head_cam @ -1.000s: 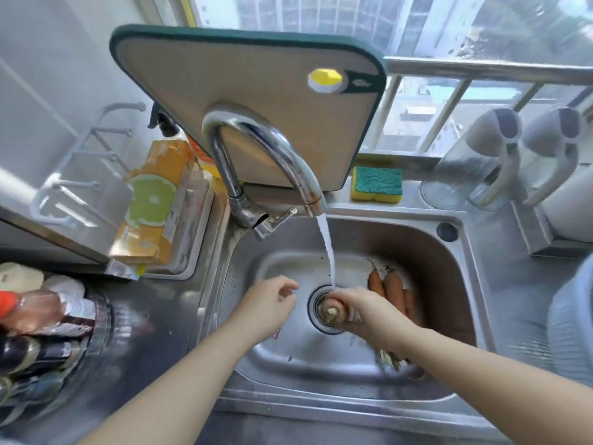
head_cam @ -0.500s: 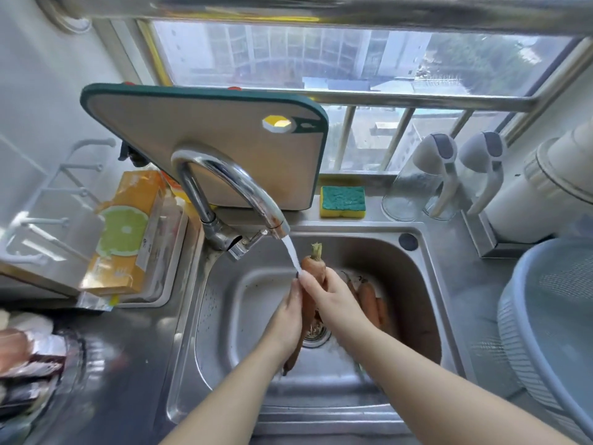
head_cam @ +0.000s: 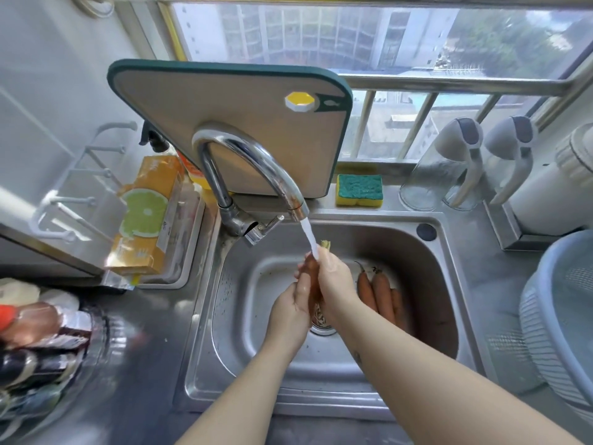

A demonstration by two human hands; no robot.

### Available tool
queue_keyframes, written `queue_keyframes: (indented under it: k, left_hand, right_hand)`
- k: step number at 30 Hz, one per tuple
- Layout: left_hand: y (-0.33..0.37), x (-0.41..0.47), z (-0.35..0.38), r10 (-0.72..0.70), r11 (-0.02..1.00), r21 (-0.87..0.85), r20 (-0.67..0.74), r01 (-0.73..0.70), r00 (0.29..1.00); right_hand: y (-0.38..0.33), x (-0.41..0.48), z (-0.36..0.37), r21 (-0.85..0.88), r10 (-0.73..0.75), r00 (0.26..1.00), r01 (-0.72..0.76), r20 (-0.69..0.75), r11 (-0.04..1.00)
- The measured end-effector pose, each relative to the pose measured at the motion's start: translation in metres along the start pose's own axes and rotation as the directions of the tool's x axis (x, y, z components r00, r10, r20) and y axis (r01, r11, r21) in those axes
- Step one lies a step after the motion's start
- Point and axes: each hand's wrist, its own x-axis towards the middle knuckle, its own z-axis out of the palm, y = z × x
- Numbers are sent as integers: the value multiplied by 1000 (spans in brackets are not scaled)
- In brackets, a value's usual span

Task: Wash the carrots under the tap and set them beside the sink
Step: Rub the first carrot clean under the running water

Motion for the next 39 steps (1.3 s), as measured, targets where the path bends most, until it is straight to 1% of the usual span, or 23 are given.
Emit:
queue_keyframes:
  k: [2, 4, 7, 9, 10, 11, 12, 13, 15, 16, 17, 19, 20, 22, 24, 27, 29, 32, 34, 36, 39]
  left_hand:
    - [3, 2, -4, -88, 996, 16, -20, 89, 996]
    - [2, 8, -9, -143, 990, -18, 13, 143, 990]
    - [1, 13, -13, -224, 954, -171, 147, 248, 964]
    - [4, 13, -15, -242, 914, -264, 258, 309, 935]
    - [6, 13, -16, -245, 903, -280, 290, 327, 925]
    - [8, 12, -16, -254, 902, -273, 292, 335, 922]
    - [8, 12, -17, -254, 914, -244, 276, 323, 927]
    - [8, 12, -18, -241, 935, -201, 246, 292, 939]
    - [8, 11, -19, -167, 977, -100, 179, 187, 970]
    - [9, 10, -19, -108, 991, -62, 154, 118, 982]
    - [9, 9, -19, -40, 999, -16, 137, 43, 990]
    - [7, 9, -18, 102, 985, 123, 129, -118, 986]
    - [5, 9, -17, 150, 969, 180, 122, -171, 981]
    - [1, 9, -13, 187, 956, 209, 109, -206, 976]
    - [7, 7, -11, 148, 976, 149, 83, -159, 986]
    - [19, 7, -9, 63, 998, -5, 70, -63, 996]
    - [24, 9, -11, 13, 995, -97, 71, -6, 997]
    - [27, 14, -14, -130, 966, -215, 84, 145, 988]
    - [31, 14, -11, -194, 916, -338, 95, 214, 977]
    - [34, 14, -5, -234, 836, -478, 134, 270, 963]
    - [34, 15, 1, -264, 700, -619, 240, 357, 934]
  right_hand:
    - [-5, -2, -3, 72, 36, 990, -46, 135, 996]
    - [-15, -8, -8, 106, 54, 953, -89, 298, 990]
    - [-32, -15, -21, 118, 73, 861, -153, 504, 981]
    - [-37, -18, -28, 92, 72, 797, -158, 599, 983]
    - [-39, -20, -30, 78, 64, 777, -144, 626, 987]
    - [-38, -20, -30, 55, 49, 775, -108, 631, 993]
    - [-35, -19, -29, 12, 36, 793, -55, 608, 998]
    - [-31, -16, -28, -76, 14, 833, 34, 553, 997]
    - [-24, -12, -23, -314, -63, 904, 211, 423, 926]
    - [-21, -9, -20, -386, -104, 923, 255, 370, 886]
    - [-19, -8, -18, -419, -147, 936, 279, 320, 864]
    - [-16, -4, -15, -409, -218, 949, 297, 229, 863]
    - [-16, -2, -14, -389, -241, 950, 302, 198, 870]
    - [-17, -3, -11, -369, -248, 954, 294, 168, 882]
    - [-17, -7, -8, -306, -225, 956, 275, 191, 911]
    - [-20, -19, -8, -212, -189, 935, 259, 300, 942]
    - [-23, -24, -13, -225, -149, 918, 244, 368, 943]
    - [-30, -26, -23, -247, -124, 876, 264, 466, 933]
    - [-31, -24, -30, -278, -127, 844, 309, 521, 910]
    - [-28, -21, -33, -331, -142, 827, 367, 544, 869]
    - [-18, -17, -33, -469, -188, 850, 441, 493, 765]
